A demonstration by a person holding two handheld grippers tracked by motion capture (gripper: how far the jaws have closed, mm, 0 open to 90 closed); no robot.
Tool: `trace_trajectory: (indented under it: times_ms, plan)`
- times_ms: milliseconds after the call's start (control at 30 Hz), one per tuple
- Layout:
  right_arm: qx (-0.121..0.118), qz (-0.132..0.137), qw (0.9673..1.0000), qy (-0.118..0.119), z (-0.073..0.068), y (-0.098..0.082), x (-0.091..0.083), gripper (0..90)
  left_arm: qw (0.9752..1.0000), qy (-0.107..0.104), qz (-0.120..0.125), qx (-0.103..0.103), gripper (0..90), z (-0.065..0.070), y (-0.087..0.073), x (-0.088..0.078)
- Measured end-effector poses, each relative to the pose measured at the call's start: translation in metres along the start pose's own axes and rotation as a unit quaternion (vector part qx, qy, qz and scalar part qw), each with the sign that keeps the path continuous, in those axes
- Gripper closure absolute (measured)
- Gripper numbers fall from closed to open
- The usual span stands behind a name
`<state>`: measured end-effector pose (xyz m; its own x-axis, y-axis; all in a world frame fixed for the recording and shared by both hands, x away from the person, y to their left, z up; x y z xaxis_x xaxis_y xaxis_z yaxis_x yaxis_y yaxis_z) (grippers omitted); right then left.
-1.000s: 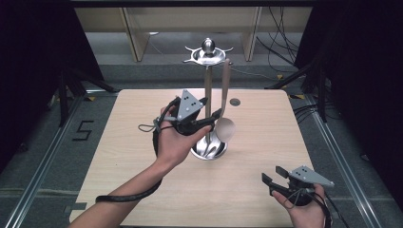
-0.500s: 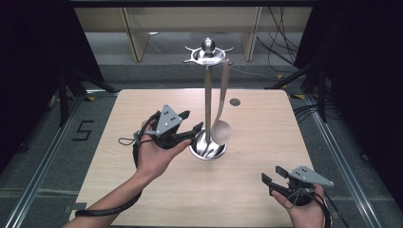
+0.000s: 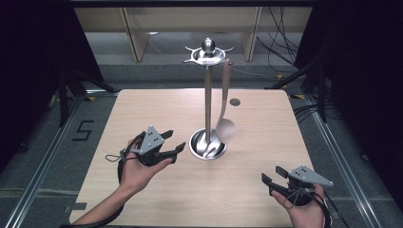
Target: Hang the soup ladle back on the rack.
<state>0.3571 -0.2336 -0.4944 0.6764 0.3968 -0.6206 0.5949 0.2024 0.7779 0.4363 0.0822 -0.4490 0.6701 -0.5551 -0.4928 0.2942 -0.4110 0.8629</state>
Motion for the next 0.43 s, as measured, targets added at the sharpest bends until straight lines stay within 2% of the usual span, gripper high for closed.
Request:
trace_trajectory:
  times_ms: [133, 200, 233, 267, 300, 333, 367, 433]
  plan:
    - [0.003, 0.003, 1.0, 0.0, 0.0, 0.001, 0.0, 39.4, 0.9997, -0.005, -0.021, 0.009, 37.4, -0.01, -0.036, 0.006]
    - [0.001, 0.001, 1.0, 0.002, 0.0, 0.0, 0.0, 39.3, 0.9996, -0.011, -0.025, -0.01, 36.4, -0.014, -0.049, 0.007]
    - [0.026, -0.01, 0.9996, 0.01, -0.005, -0.002, 0.0, 39.3, 0.9993, -0.012, -0.029, -0.018, 36.0, -0.016, -0.055, 0.006]
    - [0.023, -0.008, 0.9997, 0.009, -0.005, -0.001, 0.0, 39.3, 0.9989, -0.018, -0.028, -0.033, 35.7, -0.018, -0.059, 0.007]
    - [0.023, -0.008, 0.9996, 0.01, -0.005, -0.002, 0.0, 39.4, 0.9976, -0.018, -0.033, -0.058, 35.7, -0.019, -0.064, 0.007]
    - [0.019, -0.007, 0.9998, 0.009, -0.004, -0.001, 0.0, 39.5, 0.9968, -0.02, -0.033, -0.07, 35.7, -0.021, -0.066, 0.009]
    - [0.023, -0.008, 0.9996, 0.012, -0.005, -0.001, -0.001, 39.5, 0.9961, -0.013, -0.037, -0.078, 35.4, -0.024, -0.068, 0.009]
    - [0.024, -0.008, 0.9996, 0.014, -0.006, -0.001, 0.0, 39.7, 0.9958, -0.004, -0.038, -0.083, 35.0, -0.028, -0.068, 0.01]
Point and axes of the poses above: each handheld gripper's, and its own axes: x roughly forward along the jaws, y roughly out of its top, z roughly to its right, the point moved 10 cm from there along x, roughly forward along the jaws, and after that the axes turned 9 degrees about -z, right-handed, at the moved point
